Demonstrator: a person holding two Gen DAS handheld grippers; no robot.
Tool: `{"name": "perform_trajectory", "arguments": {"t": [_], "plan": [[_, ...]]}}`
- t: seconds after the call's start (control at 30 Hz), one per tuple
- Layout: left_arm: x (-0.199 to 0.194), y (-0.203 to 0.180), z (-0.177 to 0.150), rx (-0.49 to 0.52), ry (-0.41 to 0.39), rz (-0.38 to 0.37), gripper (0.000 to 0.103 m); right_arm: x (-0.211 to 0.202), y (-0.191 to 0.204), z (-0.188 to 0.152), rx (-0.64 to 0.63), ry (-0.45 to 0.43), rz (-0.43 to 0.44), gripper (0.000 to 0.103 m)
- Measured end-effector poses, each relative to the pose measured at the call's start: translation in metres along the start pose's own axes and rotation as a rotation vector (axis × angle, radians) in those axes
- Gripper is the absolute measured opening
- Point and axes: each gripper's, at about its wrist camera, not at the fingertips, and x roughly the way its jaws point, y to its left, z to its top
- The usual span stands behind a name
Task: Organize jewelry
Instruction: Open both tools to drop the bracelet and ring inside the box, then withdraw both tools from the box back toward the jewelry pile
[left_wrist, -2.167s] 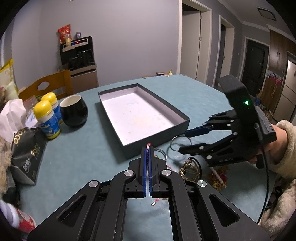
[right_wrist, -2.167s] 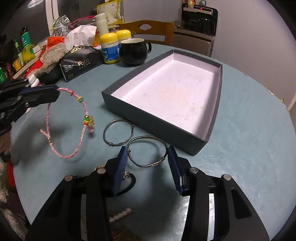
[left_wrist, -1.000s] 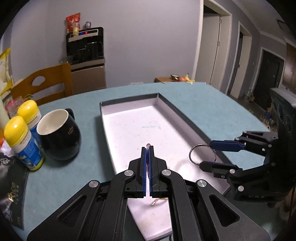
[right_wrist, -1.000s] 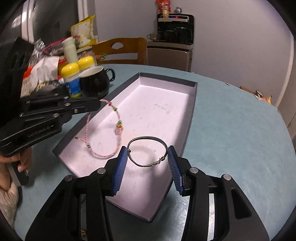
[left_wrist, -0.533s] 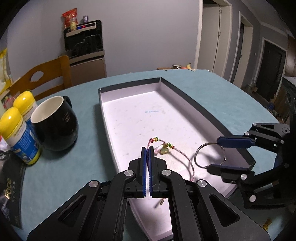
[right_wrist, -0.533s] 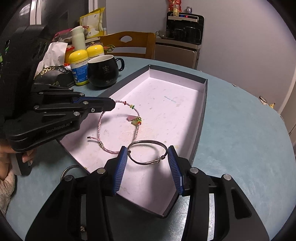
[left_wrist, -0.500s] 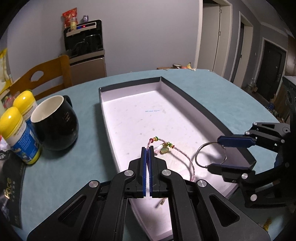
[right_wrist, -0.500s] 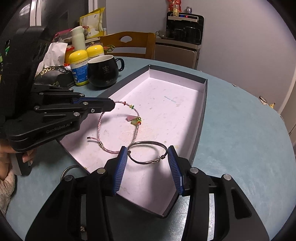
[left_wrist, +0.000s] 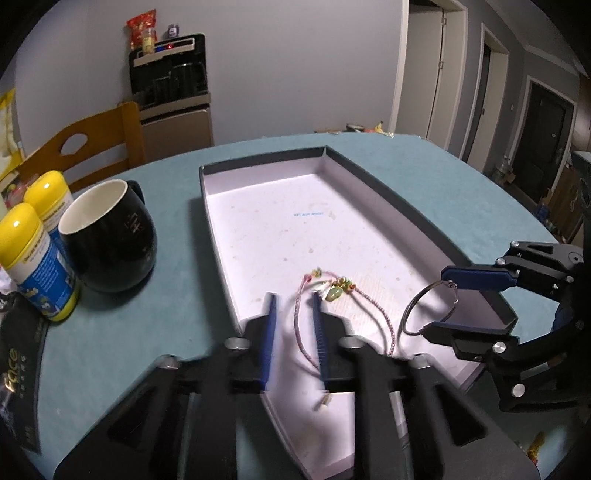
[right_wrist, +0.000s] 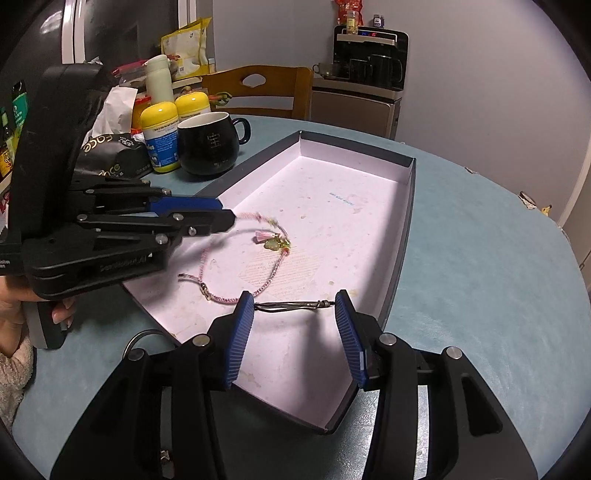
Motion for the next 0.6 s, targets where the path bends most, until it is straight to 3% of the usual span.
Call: {"name": "perform_trajectory", "arguments": {"t": [0.27,0.4,0.53,0.6], "plan": [[-0.009,-0.004,0.002,0.001,-0.046,-0.004,0.048,0.0,0.0,0.0,0.001,-0.002,0.01,0.046],[-0.009,-0.008,0.001,0.014,-0.047,0.001,0.052,-0.001,0.0,0.0,0.004,-0.002,0.016,0.048],[-0.01,-0.009,0.001,0.025,-0.052,0.012,0.053,-0.003,0.005,0.0,-0.005,-0.011,0.026,0.062],[-0.012,-0.008,0.002,0.02,-0.062,0.01,0.053,-0.006,0.005,0.0,0.0,-0.018,0.036,0.075]]}}
